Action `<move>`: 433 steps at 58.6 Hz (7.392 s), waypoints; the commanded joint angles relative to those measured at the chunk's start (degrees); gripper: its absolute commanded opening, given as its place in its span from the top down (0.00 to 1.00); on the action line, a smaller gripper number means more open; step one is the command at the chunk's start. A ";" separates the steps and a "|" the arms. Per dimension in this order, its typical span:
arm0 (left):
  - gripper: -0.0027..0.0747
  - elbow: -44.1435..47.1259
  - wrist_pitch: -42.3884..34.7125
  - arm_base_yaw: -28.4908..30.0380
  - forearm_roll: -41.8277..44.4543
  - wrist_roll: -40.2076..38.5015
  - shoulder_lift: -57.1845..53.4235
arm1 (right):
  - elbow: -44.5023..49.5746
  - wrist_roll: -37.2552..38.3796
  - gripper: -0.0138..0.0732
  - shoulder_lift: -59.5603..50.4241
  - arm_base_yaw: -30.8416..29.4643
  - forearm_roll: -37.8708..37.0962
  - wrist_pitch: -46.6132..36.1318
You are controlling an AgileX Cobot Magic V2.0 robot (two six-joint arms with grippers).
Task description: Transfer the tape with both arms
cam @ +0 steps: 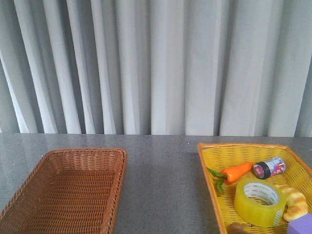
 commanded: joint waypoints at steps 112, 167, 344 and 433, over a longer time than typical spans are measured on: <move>0.97 -8.64 -6.53 0.12 -0.59 -1.54 -0.33 | -4.53 0.90 0.85 0.82 -0.32 3.81 -9.39; 0.97 -43.36 23.92 0.12 -0.49 -0.86 37.09 | -40.19 0.47 0.85 36.35 -0.32 1.71 22.72; 0.24 -42.16 26.05 -17.19 -9.57 14.41 48.33 | -93.37 -2.83 0.65 110.15 11.70 -6.06 47.20; 0.24 -42.16 26.05 -17.19 -9.57 14.41 48.33 | -108.69 -7.24 0.61 115.61 36.87 -5.95 48.47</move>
